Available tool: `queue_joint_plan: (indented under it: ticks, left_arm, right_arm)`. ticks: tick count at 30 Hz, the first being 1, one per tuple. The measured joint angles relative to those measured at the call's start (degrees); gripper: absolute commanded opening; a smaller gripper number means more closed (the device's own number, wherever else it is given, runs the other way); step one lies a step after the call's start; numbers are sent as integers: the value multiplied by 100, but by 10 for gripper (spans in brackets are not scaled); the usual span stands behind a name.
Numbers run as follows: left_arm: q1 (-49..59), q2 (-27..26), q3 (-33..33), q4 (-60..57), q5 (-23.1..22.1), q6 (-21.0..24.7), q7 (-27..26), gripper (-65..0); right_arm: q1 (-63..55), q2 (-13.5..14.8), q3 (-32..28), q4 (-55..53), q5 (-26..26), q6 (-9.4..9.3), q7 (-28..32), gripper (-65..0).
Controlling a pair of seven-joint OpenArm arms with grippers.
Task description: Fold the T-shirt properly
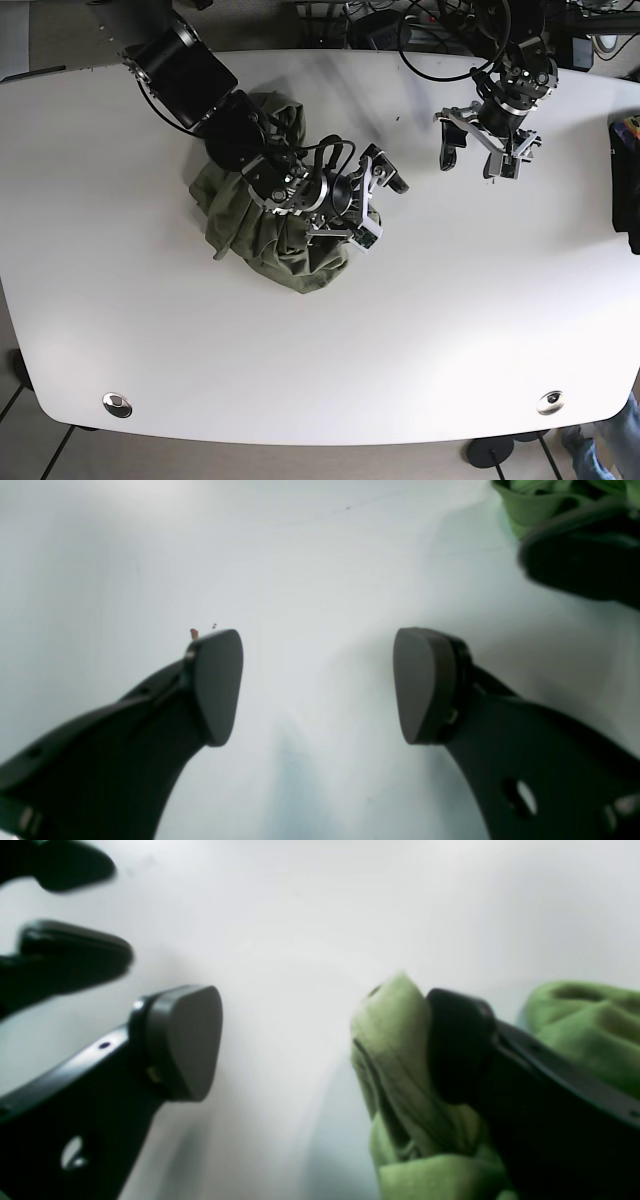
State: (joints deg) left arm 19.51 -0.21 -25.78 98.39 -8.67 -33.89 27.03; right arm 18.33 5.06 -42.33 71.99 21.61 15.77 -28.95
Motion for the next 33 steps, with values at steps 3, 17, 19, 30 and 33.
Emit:
queue_joint_plan:
  ticks: [3, 17, 19, 30, 33]
  left_arm:
    - [0, 0, 0, 0, 0, 0, 2, -222]
    - [4, 2, -7, 223, -2, -2, 24, -222]
    - [-4, 2, 7, 549, -7, 0, 11, -222]
    - [326, 22, 612, 1335, -4, -42, 35, -222]
    - [479, 22, 835, 1364, -37, -44, 26, -222]
  right_arm:
    - [79, -72, 0, -251, -24, -48, 184, -103]
    - [282, -66, 507, 531, 20, 0, -160, -631]
    - [713, -229, 916, 699, -33, -59, -358, -631]
    - [3536, -560, 1862, 859, 70, 81, -1113, -629]
    - [4304, -564, 2238, 881, 107, 74, -1366, -629]
